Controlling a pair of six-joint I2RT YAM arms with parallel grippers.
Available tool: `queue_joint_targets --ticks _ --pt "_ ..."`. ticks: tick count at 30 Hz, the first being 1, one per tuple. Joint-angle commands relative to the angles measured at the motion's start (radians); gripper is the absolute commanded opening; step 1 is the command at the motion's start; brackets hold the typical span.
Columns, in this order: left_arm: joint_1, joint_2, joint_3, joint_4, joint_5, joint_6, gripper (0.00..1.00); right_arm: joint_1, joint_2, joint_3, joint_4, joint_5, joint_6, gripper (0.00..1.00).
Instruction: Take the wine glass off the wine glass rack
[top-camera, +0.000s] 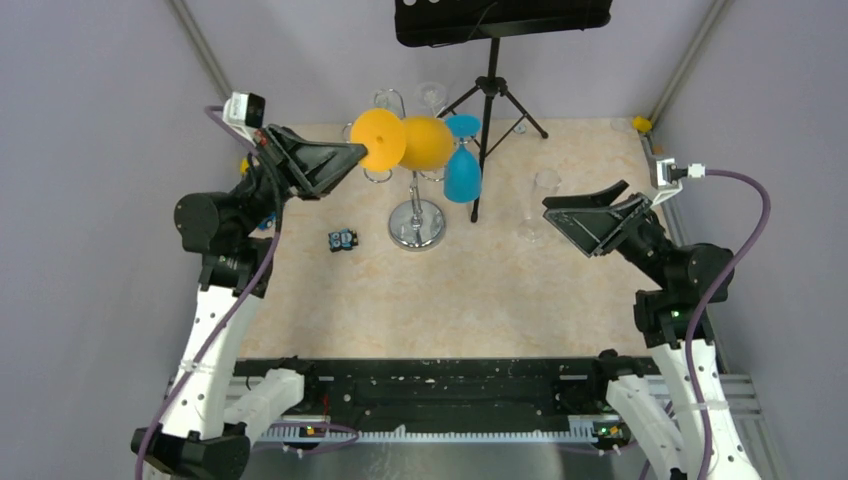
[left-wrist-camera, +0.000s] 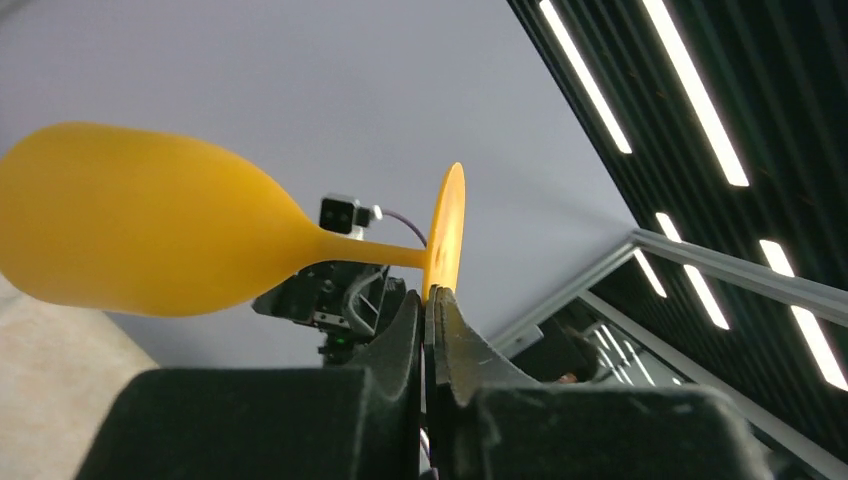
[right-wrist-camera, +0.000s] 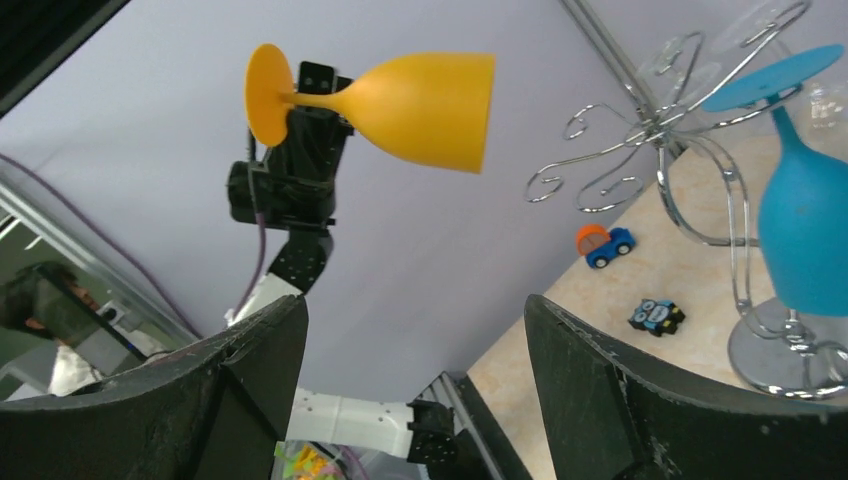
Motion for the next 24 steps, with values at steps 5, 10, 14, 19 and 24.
queue_joint_targets --ticks 5,10,14,19,24 --pt "-0.267 0.032 -0.062 0.316 -0.171 -0.132 0.0 0.155 0.062 -0.011 0.325 0.121 0.181 0.82" --pt "-0.342 0.06 -0.049 0.354 -0.187 -0.147 0.0 0.233 0.087 0.01 0.304 0.179 0.12 0.82" --pt "-0.356 0.074 -0.075 0.411 -0.191 -0.225 0.0 0.257 0.137 -0.02 0.52 0.185 0.206 0.8" --pt "-0.375 0.096 -0.062 0.451 -0.171 -0.28 0.0 0.302 0.182 0.017 0.535 0.207 0.158 0.79" --pt "-0.406 0.101 -0.078 0.442 -0.176 -0.289 0.0 0.35 0.249 0.043 0.705 0.197 0.175 0.75"
